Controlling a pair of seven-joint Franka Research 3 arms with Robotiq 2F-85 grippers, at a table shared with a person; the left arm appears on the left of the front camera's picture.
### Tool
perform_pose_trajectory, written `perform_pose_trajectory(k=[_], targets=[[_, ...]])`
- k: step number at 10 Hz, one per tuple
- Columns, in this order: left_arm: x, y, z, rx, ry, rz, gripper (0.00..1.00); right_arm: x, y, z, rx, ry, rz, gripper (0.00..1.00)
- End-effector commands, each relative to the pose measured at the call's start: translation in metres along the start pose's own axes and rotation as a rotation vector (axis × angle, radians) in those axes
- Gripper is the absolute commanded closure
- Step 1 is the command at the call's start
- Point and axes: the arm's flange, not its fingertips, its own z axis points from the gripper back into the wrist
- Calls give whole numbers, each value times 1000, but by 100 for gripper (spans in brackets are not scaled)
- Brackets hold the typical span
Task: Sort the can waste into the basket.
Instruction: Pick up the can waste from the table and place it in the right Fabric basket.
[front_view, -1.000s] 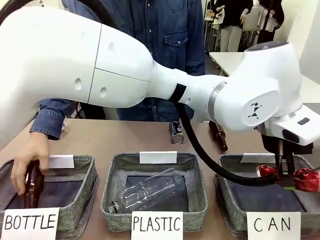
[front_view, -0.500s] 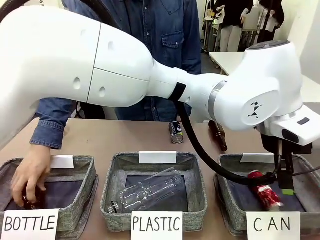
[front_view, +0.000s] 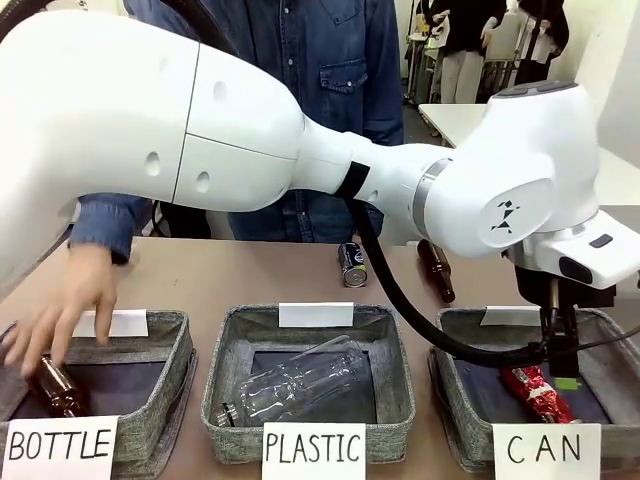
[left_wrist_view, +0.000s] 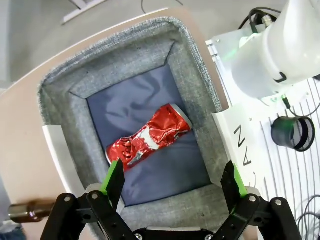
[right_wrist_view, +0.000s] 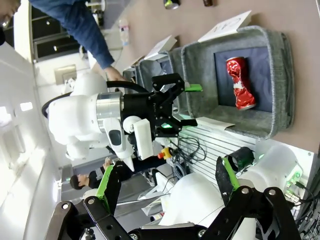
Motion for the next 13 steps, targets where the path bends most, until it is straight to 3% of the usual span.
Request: perform_pose_trajectory(k=[1, 3, 5, 6, 8, 9, 10, 11, 12, 13], targets=[[-3, -11, 16, -6, 14, 39, 0, 0, 0, 0, 0, 0, 0, 0], [-18, -28, 53, -30, 35, 86, 0, 1, 5, -5, -29, -12, -17, 0], [-56, -70, 110, -17, 85, 176, 0, 4, 26, -25, -3, 29, 21, 0], [-93, -96, 149, -17, 103, 255, 0, 6, 44, -52, -50, 82, 79, 0], [-171, -135, 217, 106, 101, 479, 0, 12, 81, -125, -80, 188, 148, 0], [-214, -150, 251, 38, 49, 609, 0, 8, 97, -168, -45, 251, 191, 0], [-270, -161, 286, 65, 18, 762, 0, 0, 111, -209, -8, 254, 233, 0], [-320, -171, 312, -21, -75, 869, 0, -10, 122, -241, 17, 275, 254, 0], [-369, -179, 333, -147, -235, 963, 0, -17, 130, -270, 38, 302, 269, 0], [-415, -185, 347, -194, -423, 1118, 0, -21, 139, -293, 116, 332, 245, 0]])
